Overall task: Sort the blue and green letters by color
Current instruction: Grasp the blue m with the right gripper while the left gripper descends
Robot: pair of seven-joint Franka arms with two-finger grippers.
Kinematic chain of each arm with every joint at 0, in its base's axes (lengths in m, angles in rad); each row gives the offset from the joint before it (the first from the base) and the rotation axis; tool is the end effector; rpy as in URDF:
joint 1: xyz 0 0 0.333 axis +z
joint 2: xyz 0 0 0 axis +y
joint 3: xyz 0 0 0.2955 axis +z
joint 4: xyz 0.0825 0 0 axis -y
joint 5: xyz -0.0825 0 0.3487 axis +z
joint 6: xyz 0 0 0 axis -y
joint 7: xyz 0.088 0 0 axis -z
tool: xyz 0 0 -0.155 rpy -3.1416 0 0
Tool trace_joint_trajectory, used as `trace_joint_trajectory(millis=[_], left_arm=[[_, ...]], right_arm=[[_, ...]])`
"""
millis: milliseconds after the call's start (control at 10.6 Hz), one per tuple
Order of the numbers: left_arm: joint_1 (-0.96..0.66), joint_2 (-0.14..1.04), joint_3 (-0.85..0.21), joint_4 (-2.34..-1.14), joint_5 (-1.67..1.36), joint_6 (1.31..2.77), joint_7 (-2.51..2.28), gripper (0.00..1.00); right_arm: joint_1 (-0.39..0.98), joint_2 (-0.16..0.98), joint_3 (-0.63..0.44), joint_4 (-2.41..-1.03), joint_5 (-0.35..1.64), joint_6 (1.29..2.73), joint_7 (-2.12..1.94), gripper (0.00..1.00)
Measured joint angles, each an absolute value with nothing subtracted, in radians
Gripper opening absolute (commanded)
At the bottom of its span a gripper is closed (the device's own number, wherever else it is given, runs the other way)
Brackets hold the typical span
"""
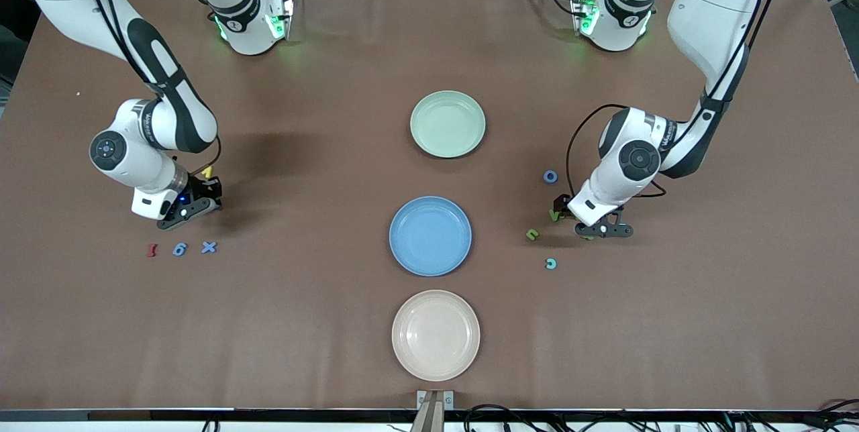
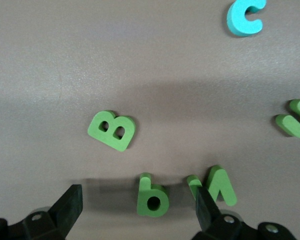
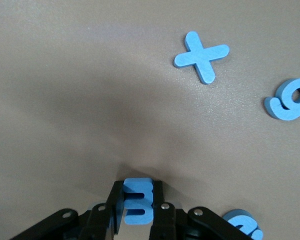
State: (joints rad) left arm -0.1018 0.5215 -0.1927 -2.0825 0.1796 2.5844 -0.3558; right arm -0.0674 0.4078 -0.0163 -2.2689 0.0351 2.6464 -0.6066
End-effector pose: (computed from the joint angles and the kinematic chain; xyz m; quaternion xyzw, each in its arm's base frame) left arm 0.5302 -0.1643 0.1394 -0.9994 0.0334 0.0022 0.0000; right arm 0.5044 -0.0430 0.1393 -0.9697 -0.2440 0.0125 0.0097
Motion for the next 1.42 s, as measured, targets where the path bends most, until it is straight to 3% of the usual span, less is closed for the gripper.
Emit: trace_joint_trajectory(millis=[378, 755, 1416], left_arm=[[-0.092, 0.524, -0.191, -2.082, 0.216, 2.584, -0.356, 1.00], [-0.090, 0.524, -0.191, -2.082, 0.218, 2.584, -0.356, 1.00], [-0.124, 0.525, -0.194, -2.083, 0.218, 2.583, -0.420, 1.00]], right_arm=[[-0.068, 0.408, -0.008, -2.266, 0.036, 2.639, -0.596, 0.00], [-0.044, 0.386, 0.024, -2.188, 0.038, 2.511, -0.458, 0.00], [0.237, 0.419, 0.033, -1.997, 0.134, 2.484, 0.100, 0.00]])
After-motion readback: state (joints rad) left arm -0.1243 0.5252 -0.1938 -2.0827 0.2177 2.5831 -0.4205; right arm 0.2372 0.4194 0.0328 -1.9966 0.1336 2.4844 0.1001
